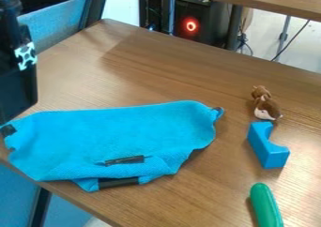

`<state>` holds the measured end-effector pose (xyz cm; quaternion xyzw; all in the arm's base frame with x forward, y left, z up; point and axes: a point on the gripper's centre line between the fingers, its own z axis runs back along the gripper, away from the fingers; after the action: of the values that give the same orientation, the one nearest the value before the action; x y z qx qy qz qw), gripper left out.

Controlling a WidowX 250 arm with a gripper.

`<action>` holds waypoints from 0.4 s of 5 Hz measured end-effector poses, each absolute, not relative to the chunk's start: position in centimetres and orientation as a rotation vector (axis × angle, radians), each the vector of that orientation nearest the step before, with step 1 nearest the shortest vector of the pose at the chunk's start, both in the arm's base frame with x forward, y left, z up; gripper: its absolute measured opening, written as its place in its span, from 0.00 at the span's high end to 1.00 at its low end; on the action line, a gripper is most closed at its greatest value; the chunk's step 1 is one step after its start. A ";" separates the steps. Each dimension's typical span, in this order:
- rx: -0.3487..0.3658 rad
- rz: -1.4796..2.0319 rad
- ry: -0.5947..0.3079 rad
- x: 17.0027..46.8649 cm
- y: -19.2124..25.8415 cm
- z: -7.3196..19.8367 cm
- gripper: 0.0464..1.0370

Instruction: Unfold the cloth from bottom right to top left

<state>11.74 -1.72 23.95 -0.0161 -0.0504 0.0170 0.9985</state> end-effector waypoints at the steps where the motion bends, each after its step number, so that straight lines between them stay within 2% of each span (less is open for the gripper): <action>1: -0.031 0.034 -0.095 11.7 -1.7 23.6 0.04; 2: 0.000 0.045 -0.133 14.6 -1.1 20.8 0.04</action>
<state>14.60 -1.13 20.76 0.0000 -0.0664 0.0226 0.9975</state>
